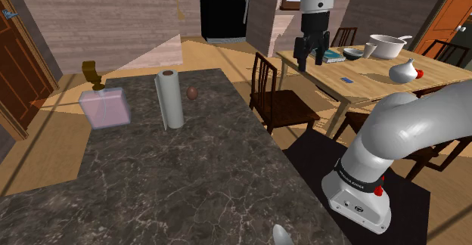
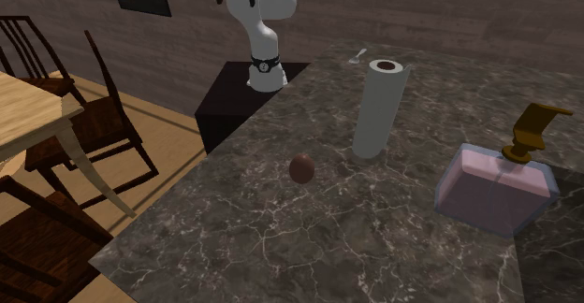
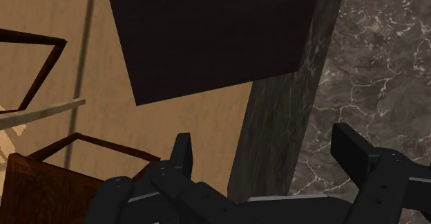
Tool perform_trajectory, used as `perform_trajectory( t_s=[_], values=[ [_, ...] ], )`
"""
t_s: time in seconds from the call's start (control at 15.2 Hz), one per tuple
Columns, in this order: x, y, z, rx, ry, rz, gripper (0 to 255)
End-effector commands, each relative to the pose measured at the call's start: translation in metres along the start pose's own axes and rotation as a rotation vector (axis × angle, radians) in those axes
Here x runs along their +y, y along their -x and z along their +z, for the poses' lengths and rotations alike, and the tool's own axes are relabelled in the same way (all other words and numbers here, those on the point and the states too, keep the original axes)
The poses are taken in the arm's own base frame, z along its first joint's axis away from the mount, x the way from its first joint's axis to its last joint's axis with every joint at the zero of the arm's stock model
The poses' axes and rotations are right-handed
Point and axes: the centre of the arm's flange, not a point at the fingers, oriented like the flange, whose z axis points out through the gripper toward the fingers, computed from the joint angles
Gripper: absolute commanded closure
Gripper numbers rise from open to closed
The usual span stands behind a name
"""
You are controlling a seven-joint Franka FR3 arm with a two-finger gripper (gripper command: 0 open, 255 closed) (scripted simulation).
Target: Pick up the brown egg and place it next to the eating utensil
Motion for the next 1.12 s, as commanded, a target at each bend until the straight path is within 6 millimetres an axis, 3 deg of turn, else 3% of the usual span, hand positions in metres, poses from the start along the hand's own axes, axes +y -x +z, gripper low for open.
perform_trajectory(
  t_s=[0.0,1.06],
  values=[
    [0.000,0.000,0.000,0.000,0.000,0.000,0],
    [-0.088,-0.173,0.045,0.058,-0.059,-0.087,0]
  ],
)
